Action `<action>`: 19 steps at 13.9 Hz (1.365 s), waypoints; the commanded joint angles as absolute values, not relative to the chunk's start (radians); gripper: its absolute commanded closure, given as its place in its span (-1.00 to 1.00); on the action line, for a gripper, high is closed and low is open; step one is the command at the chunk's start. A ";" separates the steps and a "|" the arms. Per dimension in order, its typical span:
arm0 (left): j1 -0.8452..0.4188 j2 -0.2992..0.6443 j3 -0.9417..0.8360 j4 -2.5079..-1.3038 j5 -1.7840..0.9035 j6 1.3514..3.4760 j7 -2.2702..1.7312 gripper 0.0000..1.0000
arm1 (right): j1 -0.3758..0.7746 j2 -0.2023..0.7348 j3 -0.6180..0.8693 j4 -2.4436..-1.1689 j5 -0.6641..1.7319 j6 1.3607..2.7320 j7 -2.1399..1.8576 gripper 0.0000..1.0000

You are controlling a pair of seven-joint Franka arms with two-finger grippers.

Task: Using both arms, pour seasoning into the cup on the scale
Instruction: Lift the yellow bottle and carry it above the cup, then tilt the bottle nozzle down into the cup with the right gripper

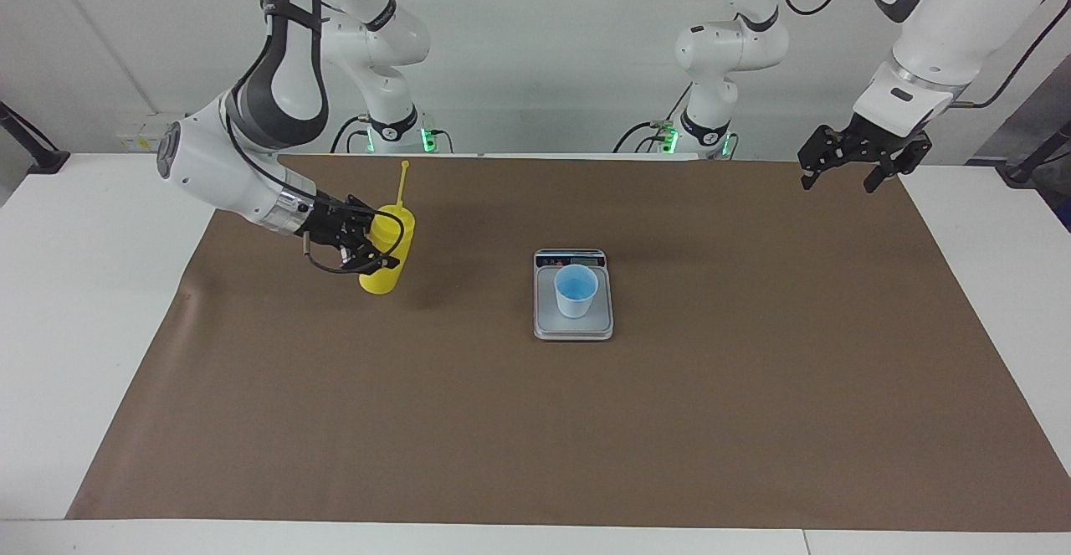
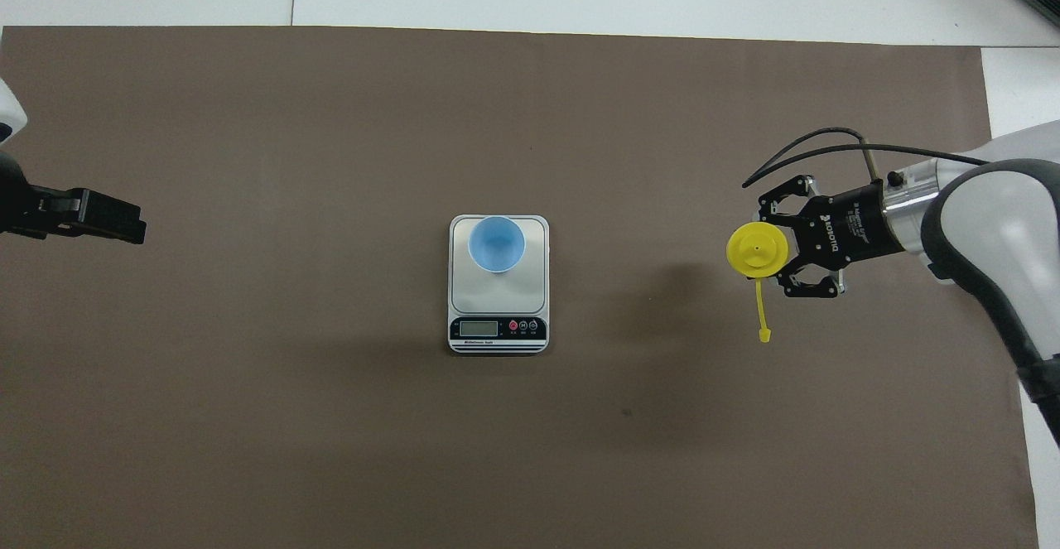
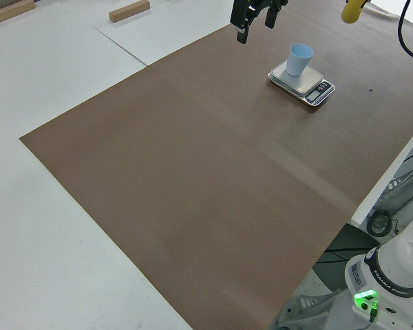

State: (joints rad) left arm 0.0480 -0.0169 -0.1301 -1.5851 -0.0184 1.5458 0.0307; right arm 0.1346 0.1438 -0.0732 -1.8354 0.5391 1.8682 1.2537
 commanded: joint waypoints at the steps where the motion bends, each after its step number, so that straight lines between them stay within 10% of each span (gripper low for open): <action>1: 0.054 -0.048 -0.133 -1.624 -0.011 1.575 0.040 -1.00 | 0.228 0.195 -0.071 -1.718 0.386 1.905 1.455 1.00; 19: 0.058 -0.048 -0.133 -1.626 -0.014 1.575 0.110 -1.00 | 0.649 0.532 -0.064 -1.364 -0.512 1.970 1.825 1.00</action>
